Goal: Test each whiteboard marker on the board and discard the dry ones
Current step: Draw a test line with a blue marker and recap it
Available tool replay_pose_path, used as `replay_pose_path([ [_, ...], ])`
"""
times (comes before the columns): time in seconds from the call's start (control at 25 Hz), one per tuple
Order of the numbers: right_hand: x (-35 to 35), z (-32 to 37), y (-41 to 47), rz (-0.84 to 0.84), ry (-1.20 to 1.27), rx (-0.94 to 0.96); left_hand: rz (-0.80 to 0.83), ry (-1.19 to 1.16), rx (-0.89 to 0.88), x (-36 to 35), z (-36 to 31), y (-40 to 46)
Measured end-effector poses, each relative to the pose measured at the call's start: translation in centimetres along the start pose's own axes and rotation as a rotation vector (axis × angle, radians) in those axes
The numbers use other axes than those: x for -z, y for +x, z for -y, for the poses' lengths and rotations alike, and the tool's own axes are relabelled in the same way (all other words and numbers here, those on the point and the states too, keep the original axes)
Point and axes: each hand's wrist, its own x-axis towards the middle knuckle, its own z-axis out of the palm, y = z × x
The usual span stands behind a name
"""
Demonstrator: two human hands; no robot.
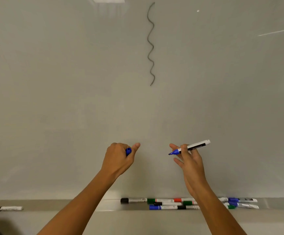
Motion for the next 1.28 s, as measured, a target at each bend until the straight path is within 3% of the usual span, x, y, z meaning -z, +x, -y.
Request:
replay_pose_path([
  [0.16,-0.7,4.0,2.0,-0.032,-0.028,0.124,-0.157,0.043,-0.151,2.9,-2.8,4.7],
  [0.28,-1.5,7.4,3.2,0.053,-0.01,0.21,-0.313,0.069,-0.299,5.2,-5.2,8.6],
  [0.44,-2.4,11.9,4.2,0.128,-0.038,0.355,-0.511,0.321,-0.464,7.9,-7.1,14.5],
  [0.72,-3.8,17.5,7.1,0.115,-0.095,0.522,-0.463,0.638,-0.517,11.7,-8.3,22.2],
  [1.28,-8.5,25.1,14.5,0.043,-0.236,0.844,-0.537,0.703,-0.506,10.5,-7.6,25.1],
])
